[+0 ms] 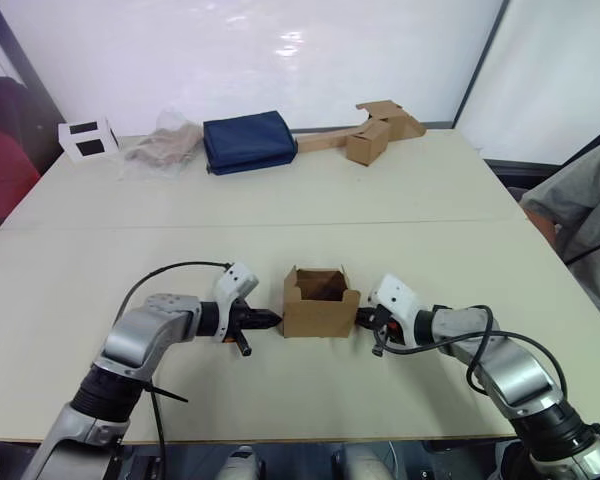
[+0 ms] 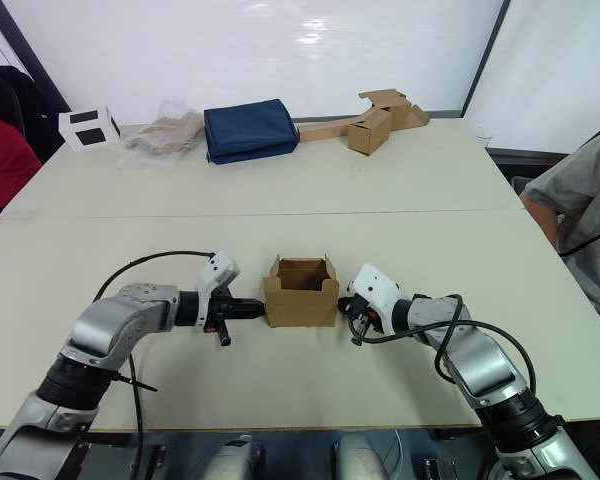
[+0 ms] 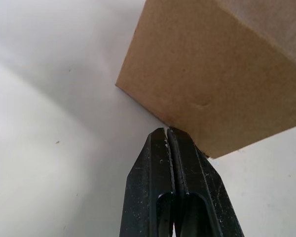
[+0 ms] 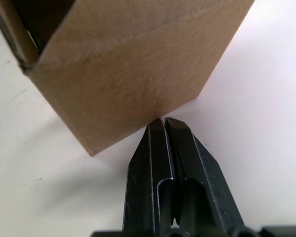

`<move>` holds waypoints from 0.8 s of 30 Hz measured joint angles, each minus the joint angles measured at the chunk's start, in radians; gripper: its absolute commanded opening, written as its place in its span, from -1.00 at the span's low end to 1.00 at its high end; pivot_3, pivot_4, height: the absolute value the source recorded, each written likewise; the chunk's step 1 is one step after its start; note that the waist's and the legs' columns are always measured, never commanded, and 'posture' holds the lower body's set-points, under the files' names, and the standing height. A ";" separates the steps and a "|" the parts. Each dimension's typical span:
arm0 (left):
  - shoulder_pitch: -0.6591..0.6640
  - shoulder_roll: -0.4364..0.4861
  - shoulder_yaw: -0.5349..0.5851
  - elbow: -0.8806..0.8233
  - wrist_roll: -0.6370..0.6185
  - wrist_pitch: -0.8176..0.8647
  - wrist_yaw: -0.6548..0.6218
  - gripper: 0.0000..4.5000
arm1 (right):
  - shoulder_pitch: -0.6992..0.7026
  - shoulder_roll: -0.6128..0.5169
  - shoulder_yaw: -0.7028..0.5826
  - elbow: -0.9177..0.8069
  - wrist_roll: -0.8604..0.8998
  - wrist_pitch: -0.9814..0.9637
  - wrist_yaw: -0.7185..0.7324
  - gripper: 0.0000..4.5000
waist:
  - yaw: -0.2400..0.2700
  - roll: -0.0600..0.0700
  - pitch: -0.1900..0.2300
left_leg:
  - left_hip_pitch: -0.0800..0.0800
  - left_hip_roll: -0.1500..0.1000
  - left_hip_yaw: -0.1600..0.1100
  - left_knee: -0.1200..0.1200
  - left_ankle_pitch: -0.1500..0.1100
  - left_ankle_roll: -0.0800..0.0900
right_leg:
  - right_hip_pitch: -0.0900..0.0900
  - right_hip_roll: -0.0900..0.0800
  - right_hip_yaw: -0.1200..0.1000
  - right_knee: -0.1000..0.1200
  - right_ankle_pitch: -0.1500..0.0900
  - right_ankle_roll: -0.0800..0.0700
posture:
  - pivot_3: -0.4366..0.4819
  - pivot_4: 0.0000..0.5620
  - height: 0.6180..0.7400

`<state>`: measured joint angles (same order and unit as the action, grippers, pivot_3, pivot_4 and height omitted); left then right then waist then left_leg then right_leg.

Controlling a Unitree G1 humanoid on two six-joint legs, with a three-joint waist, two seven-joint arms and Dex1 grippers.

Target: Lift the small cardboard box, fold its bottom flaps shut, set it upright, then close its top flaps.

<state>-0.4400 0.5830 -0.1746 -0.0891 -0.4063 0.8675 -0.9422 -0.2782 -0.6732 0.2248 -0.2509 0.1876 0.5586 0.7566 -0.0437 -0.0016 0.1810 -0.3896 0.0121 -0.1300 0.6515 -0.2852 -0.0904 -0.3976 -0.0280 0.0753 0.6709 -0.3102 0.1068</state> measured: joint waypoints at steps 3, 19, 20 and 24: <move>-0.018 0.094 0.010 0.035 -0.011 -0.026 -0.093 -0.99 | -0.003 -0.030 -0.042 0.031 0.000 -0.009 0.011 -1.00 | 0.000 0.000 0.000 | 0.000 0.000 0.000 0.000 0.000 0.000 | 0.000 0.000 0.000 0.000 0.000 0.000 | -0.05 -0.47 1.00; -0.210 0.042 0.159 0.090 -0.176 -0.040 -0.175 -0.99 | -0.144 -0.013 -0.292 0.005 0.279 0.135 0.094 -1.00 | -0.002 0.000 0.000 | 0.000 0.000 0.000 -0.001 0.000 0.000 | 0.000 0.000 0.000 0.000 0.000 0.000 | -0.05 -0.47 1.00; -0.210 0.042 0.157 0.084 -0.177 -0.040 -0.176 -0.99 | -0.143 -0.007 -0.293 -0.009 0.297 0.149 0.091 -1.00 | -0.002 0.000 0.000 | 0.000 0.000 0.000 -0.001 0.000 0.000 | 0.000 0.000 0.000 0.000 0.000 0.000 | -0.05 -0.47 1.00; -0.210 0.036 0.131 0.077 -0.170 -0.051 -0.177 -0.99 | -0.140 0.024 -0.285 -0.044 0.334 0.184 0.071 -1.00 | 0.000 0.000 0.000 | 0.000 0.000 0.000 -0.001 0.000 0.000 | 0.000 0.000 0.000 0.000 0.000 0.000 | -0.05 -0.47 1.00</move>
<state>-0.6498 0.6189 -0.0439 -0.0125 -0.5764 0.8167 -1.1194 -0.4178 -0.6494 -0.0602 -0.2944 0.5215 0.7422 0.8277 -0.0436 -0.0015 0.1810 -0.3895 0.0121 -0.1298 0.6510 -0.2852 -0.0904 -0.3974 -0.0281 0.0752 0.6705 -0.3102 0.1068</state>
